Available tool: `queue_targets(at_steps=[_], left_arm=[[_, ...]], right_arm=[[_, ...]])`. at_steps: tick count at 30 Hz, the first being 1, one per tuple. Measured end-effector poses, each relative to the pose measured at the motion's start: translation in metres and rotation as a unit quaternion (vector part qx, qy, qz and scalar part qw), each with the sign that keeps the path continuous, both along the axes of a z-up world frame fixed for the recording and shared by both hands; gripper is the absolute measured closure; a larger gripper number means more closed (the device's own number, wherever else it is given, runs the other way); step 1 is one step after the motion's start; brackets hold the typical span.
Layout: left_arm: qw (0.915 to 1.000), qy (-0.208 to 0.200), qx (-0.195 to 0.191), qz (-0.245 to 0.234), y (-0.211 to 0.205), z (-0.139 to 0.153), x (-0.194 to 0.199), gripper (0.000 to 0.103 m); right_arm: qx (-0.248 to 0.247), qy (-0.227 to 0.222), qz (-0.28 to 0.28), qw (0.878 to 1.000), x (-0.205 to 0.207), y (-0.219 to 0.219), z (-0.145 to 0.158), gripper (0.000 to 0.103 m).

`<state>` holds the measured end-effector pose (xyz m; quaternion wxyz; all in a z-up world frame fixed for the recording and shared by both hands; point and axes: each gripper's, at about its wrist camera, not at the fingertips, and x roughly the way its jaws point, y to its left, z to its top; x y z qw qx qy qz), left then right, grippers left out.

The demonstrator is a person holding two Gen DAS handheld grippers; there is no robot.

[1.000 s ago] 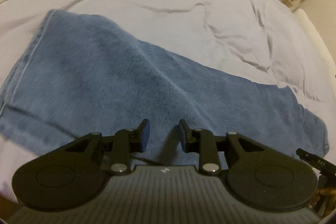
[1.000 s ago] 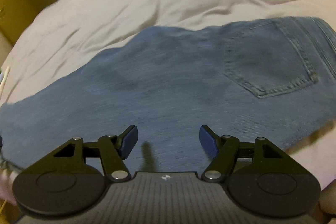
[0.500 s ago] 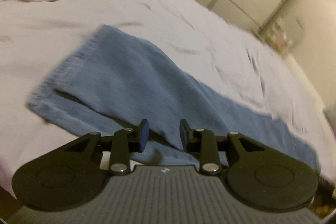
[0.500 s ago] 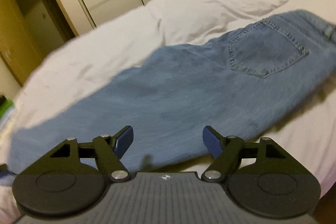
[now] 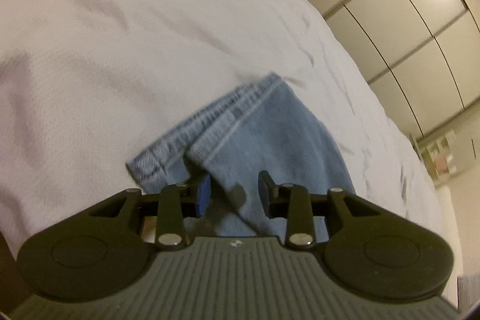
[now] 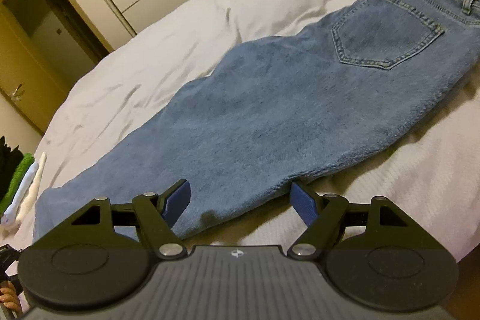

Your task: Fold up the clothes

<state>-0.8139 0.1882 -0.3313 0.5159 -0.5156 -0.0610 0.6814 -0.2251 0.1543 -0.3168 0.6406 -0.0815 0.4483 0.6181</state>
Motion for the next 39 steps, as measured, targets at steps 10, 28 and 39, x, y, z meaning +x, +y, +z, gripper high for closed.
queue_targets(at_steps=[10,28,39], left_arm=[[0.9921,0.11,0.038,-0.046,-0.029,0.02,-0.006,0.102],[0.9781,0.201,0.003,-0.053,-0.046,0.013,0.013,0.091],[0.9004,0.413,0.009,-0.136,-0.045,0.052,0.119,0.089]], right_arm=[[-0.013,-0.011,-0.006,1.0,-0.004,0.019,-0.007,0.026],[-0.031,-0.051,-0.006,0.998,-0.004,0.008,-0.005,0.026],[0.022,-0.143,-0.005,0.99,0.0,-0.011,0.012,0.028]])
